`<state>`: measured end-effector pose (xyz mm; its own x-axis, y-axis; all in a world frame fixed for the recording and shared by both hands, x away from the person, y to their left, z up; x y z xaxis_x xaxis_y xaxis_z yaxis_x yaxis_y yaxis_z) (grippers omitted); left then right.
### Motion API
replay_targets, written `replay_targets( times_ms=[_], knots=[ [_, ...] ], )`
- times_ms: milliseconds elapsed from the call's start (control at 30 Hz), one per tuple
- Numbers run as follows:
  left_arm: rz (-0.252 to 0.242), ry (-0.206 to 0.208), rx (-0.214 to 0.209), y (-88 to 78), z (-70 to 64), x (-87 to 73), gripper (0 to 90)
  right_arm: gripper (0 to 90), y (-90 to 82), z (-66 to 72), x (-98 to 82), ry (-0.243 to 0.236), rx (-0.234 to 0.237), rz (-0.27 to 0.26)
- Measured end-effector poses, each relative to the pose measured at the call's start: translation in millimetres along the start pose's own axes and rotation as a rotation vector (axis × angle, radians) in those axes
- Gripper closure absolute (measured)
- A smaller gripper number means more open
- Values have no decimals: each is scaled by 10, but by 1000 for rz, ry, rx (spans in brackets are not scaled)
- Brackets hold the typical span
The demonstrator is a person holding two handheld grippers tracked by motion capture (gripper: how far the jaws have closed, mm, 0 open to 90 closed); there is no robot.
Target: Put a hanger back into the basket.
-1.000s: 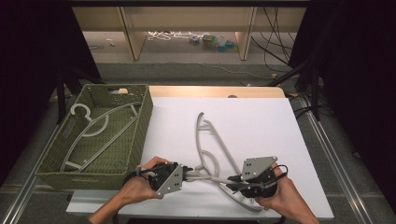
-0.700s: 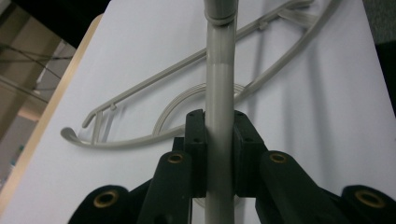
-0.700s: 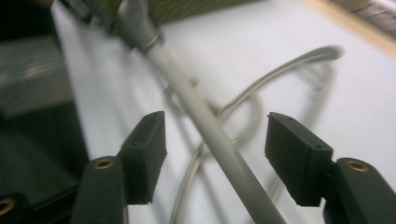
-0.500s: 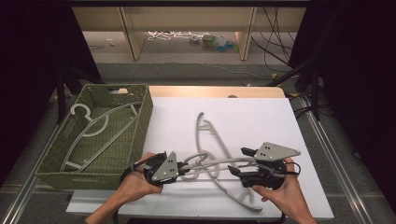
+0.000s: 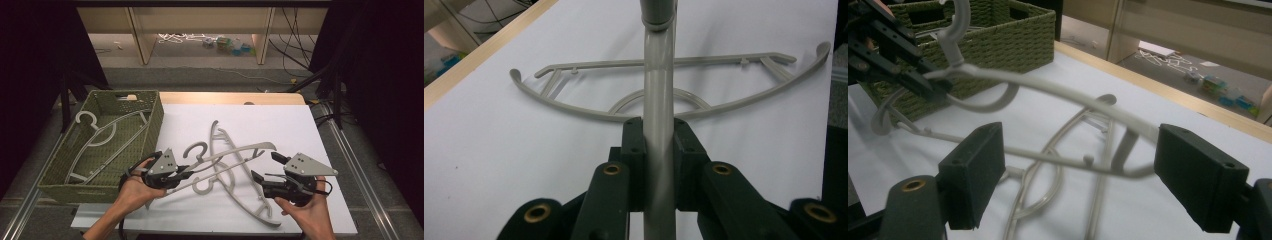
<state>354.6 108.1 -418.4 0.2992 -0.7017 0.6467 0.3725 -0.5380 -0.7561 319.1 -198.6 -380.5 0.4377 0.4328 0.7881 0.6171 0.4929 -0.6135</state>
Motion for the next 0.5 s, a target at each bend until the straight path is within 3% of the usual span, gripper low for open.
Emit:
replay_targets(
  times_ms=[100, 267, 367, 500],
  knots=[
    [-15, -56, -22, -51, 37, 0, 794, 214, 11, 39, -74, 1, -2, 4],
    [-84, -156, -87, -170, 110, 14, 794, 213, 59, 80, -218, 0, 15, 14],
    [-117, -201, -114, -290, 168, 22, 794, 205, 72, 101, -280, 27, 32, 19],
    [-148, -241, -107, -501, 255, 53, 794, 202, 113, 113, -325, 26, 39, 17]
  ],
)
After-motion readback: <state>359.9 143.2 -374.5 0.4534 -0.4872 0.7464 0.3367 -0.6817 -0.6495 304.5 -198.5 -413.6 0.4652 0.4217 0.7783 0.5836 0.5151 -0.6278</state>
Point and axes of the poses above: each handheld gripper's, and its own axes: y roughly forward along the jaws, x roughly out of its top, z roughly to its left, the point moved 4 cm from there along y, roughly forward along the jaws, and after that the axes turned 14 degrees about z, right-handed, at the moved point
